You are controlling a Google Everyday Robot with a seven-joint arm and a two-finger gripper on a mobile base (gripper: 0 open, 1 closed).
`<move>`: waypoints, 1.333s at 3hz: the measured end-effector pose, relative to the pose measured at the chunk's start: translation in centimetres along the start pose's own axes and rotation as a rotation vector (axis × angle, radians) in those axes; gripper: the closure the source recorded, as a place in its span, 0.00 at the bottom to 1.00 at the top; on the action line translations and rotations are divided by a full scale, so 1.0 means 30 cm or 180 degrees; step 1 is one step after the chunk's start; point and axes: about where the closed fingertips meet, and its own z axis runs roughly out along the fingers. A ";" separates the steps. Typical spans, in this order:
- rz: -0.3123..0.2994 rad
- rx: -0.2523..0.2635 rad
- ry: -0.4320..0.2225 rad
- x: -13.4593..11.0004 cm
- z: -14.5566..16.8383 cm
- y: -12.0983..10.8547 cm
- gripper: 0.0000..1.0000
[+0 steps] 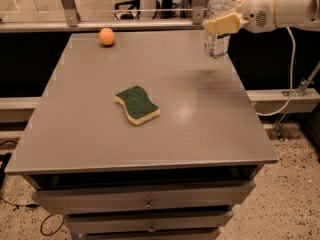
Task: Move blue plastic bottle near sponge
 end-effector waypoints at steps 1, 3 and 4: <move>0.0001 -0.0052 0.0022 0.001 0.019 0.010 1.00; -0.0012 -0.0158 -0.0062 -0.034 0.063 0.092 1.00; 0.0020 -0.0499 -0.0347 -0.129 0.200 0.385 1.00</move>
Offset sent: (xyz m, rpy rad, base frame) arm -0.0358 0.1031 -0.0054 0.0742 -0.0204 0.1516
